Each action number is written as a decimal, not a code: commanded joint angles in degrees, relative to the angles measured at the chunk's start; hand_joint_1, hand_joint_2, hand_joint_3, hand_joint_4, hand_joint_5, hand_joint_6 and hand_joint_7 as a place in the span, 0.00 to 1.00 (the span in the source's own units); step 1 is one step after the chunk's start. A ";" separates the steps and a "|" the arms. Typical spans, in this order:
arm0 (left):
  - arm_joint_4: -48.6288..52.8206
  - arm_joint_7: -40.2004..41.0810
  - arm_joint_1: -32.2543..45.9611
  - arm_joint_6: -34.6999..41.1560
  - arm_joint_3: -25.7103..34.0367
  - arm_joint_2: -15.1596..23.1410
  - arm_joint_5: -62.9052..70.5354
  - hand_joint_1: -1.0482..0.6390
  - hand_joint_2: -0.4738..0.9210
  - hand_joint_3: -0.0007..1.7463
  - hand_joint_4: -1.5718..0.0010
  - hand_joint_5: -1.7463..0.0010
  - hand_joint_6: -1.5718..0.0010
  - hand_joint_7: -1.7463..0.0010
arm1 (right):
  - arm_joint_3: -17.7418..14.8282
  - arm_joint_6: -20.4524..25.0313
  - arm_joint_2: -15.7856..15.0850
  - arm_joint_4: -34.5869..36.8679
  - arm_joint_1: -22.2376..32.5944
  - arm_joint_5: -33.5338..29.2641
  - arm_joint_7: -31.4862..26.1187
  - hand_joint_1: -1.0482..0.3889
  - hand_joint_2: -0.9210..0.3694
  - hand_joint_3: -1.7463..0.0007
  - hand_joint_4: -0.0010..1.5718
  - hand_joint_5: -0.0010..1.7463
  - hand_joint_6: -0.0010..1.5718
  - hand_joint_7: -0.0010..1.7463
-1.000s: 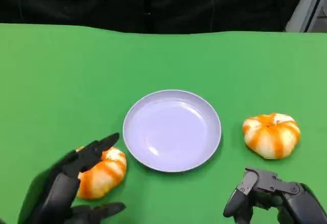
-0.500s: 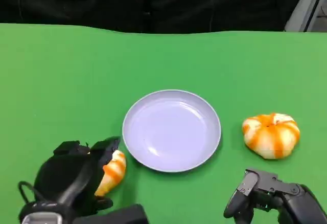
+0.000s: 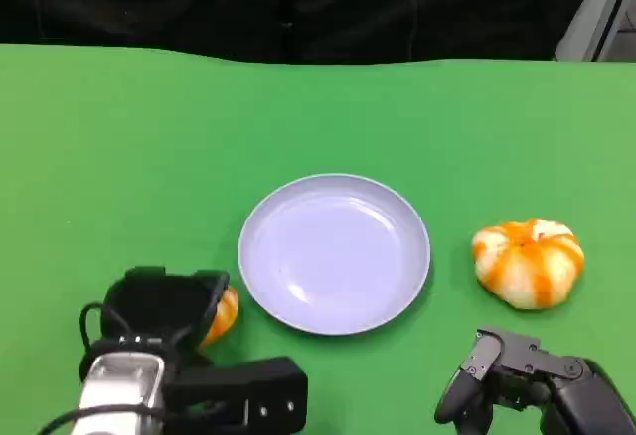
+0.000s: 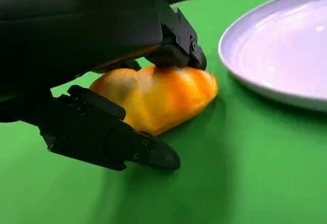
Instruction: Grasp the bread from the table and place it into the plate.
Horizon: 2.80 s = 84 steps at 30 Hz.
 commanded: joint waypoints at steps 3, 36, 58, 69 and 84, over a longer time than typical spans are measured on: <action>6.12 10.75 -0.08 -6.00 1.81 2.54 -6.95 0.46 1.00 0.09 0.57 0.23 0.29 0.90 | -0.11 -0.53 -0.22 -0.58 0.15 0.70 -0.04 0.72 0.43 0.26 0.48 0.97 0.49 0.79; 12.33 50.16 -12.28 -31.22 1.43 1.00 -10.95 0.48 0.50 0.80 0.39 0.00 0.53 0.02 | 0.08 -1.63 0.00 1.10 -0.63 0.50 -0.28 0.73 0.43 0.26 0.48 0.96 0.49 0.79; 27.31 29.29 -24.08 -30.92 -5.08 -7.38 -20.02 0.47 0.78 0.43 0.56 0.28 0.54 0.55 | 0.38 -2.63 -0.28 1.54 -0.41 -0.71 -0.63 0.71 0.43 0.26 0.47 0.97 0.49 0.78; 16.94 3.62 -21.66 -18.71 -7.99 -4.23 -20.24 0.19 1.00 0.21 1.00 0.94 0.95 0.99 | 0.41 -2.95 -0.32 1.87 -0.47 -0.47 -0.48 0.72 0.43 0.26 0.47 0.97 0.49 0.78; 2.49 -9.49 -18.04 -14.76 -5.17 1.82 -23.05 0.03 1.00 0.36 1.00 1.00 1.00 1.00 | 0.55 -2.78 -0.02 2.38 -0.61 -0.57 -0.76 0.72 0.44 0.25 0.47 0.97 0.49 0.78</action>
